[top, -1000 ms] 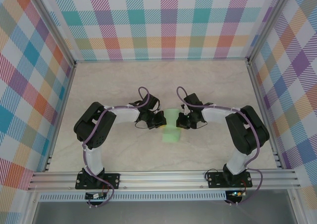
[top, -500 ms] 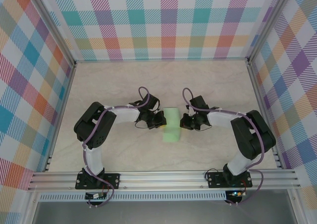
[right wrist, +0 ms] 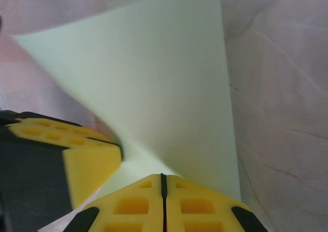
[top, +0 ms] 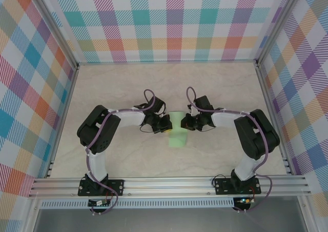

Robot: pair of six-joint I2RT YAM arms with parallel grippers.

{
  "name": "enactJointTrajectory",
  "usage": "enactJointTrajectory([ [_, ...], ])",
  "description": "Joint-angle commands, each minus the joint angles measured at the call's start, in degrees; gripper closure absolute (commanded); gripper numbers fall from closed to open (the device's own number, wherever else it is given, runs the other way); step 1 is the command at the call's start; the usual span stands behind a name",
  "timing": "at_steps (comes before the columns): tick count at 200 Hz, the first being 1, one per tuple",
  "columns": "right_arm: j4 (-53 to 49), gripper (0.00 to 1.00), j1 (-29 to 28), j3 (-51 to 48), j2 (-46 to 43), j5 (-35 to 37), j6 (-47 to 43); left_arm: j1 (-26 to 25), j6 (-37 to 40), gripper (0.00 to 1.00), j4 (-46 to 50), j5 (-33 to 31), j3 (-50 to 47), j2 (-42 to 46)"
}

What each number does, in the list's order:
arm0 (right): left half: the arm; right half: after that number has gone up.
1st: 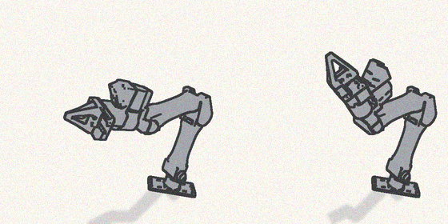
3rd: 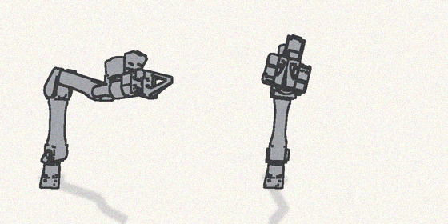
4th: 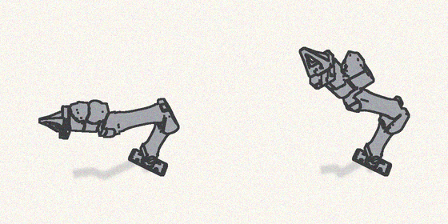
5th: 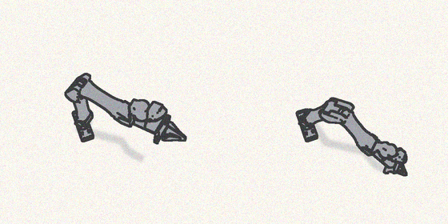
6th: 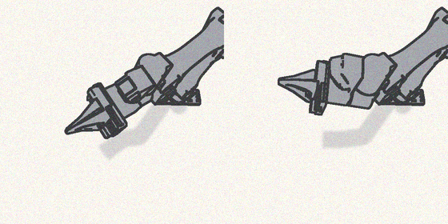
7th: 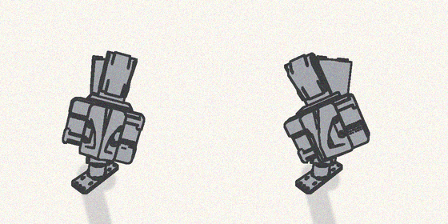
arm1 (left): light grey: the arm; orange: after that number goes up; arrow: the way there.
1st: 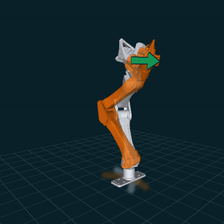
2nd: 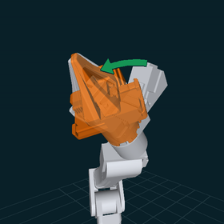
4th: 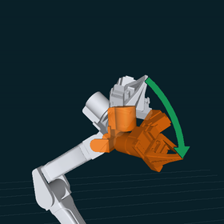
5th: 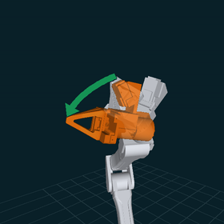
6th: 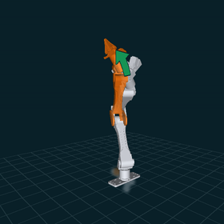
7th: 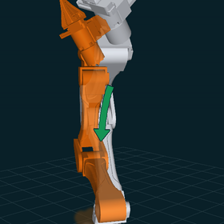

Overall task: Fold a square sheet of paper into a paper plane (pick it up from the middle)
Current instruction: Fold the square sheet of paper in half at the center of the table.

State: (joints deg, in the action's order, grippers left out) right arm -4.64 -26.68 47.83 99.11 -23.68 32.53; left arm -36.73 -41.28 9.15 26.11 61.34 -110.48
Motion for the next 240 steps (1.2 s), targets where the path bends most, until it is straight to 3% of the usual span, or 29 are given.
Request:
enactJointTrajectory([
  [1,2.39,0.93,-0.27,1.31,1.81,-1.00,0.13,-0.36,0.93,1.00,13.74,-9.49,-4.10,-7.20],
  [95,7.21,0.93,7.14,-6.78,0.29,8.72,6.31,-0.36,0.99,1.00,12.82,-9.76,-6.30,-7.93],
  [128,6.38,0.94,6.15,-5.63,-5.16,8.83,5.77,-0.36,1.09,1.00,12.51,-9.61,-6.50,-7.80],
  [155,5.12,0.93,1.60,-2.59,-7.44,7.54,4.29,-0.36,1.14,1.00,12.53,-9.52,-6.43,-7.65],
  [198,7.53,0.93,-1.01,2.33,-0.15,2.46,5.09,-0.31,1.09,1.00,12.63,-9.58,-6.41,-7.65],
  [240,5.84,0.94,-0.84,5.16,4.91,3.78,4.05,-0.36,1.15,1.00,12.88,-9.63,-6.54,-7.43],
])
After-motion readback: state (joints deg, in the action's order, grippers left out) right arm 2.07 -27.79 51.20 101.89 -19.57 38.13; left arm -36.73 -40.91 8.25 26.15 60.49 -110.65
